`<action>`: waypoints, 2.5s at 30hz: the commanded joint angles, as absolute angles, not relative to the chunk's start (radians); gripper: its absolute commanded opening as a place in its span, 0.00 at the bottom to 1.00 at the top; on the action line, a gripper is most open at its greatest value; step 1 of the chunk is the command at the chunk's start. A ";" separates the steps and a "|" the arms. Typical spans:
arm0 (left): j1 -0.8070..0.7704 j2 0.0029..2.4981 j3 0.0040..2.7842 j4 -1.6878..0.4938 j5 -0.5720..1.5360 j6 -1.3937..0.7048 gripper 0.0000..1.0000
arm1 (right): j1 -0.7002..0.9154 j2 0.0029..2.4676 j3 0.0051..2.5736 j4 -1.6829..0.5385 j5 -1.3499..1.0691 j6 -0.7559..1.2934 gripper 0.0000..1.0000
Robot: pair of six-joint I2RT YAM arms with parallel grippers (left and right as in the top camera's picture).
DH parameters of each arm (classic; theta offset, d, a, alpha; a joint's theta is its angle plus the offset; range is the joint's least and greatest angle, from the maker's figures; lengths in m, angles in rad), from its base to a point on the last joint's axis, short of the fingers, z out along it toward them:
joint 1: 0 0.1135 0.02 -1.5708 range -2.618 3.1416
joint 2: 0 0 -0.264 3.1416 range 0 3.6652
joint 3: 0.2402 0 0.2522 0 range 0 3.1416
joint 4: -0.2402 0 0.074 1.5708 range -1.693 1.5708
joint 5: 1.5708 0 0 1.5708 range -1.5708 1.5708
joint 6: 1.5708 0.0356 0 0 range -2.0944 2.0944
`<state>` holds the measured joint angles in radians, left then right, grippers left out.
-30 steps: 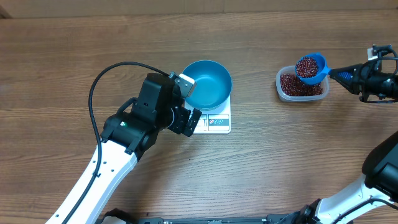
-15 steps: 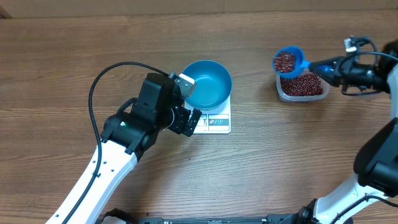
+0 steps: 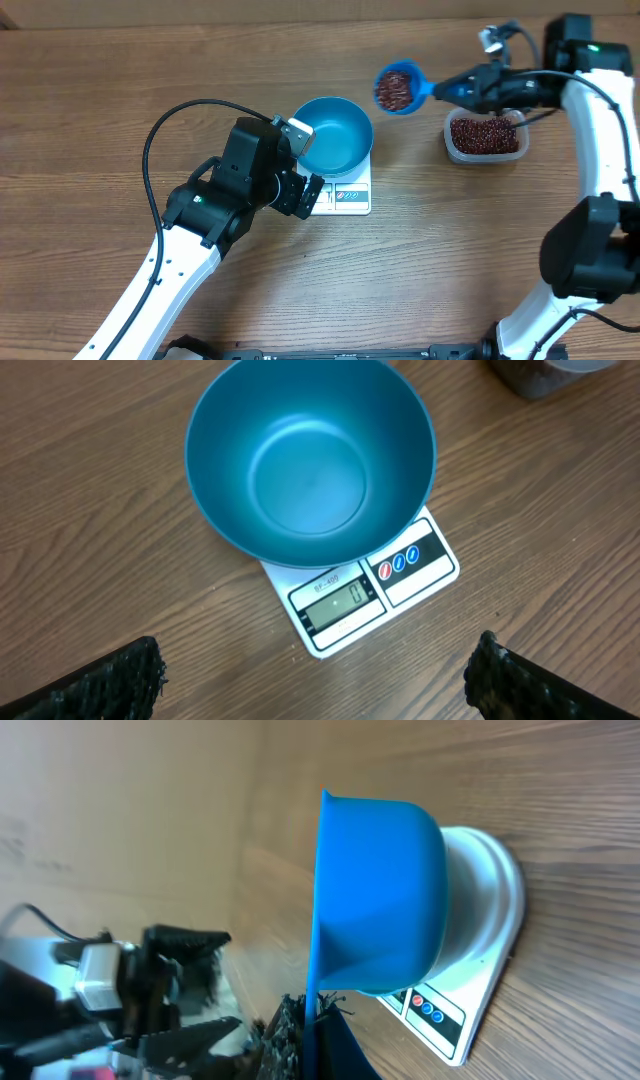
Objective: Scoop item into bowl and weigh 150g on scale
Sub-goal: 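Carry the filled scoop with the right gripper over the teal bowl, then tip the scoop with the right gripper to pour beans into bowl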
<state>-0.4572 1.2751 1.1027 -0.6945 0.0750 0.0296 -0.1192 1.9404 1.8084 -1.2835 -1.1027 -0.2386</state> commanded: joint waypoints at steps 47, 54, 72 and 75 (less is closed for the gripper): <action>-0.452 1.275 1.102 -0.680 0.071 0.048 1.00 | 0.366 1.926 1.842 -1.058 -0.382 -0.446 0.04; -0.452 1.275 1.102 -0.680 0.071 0.048 1.00 | 0.381 1.905 1.842 -1.063 -0.357 -0.559 0.04; -0.452 1.275 1.102 -0.680 0.071 0.048 0.99 | 0.387 1.900 1.843 -1.049 -0.265 -0.686 0.04; -0.452 1.275 1.102 -0.680 0.071 0.048 1.00 | 0.387 1.898 1.843 -1.049 -0.262 -0.690 0.04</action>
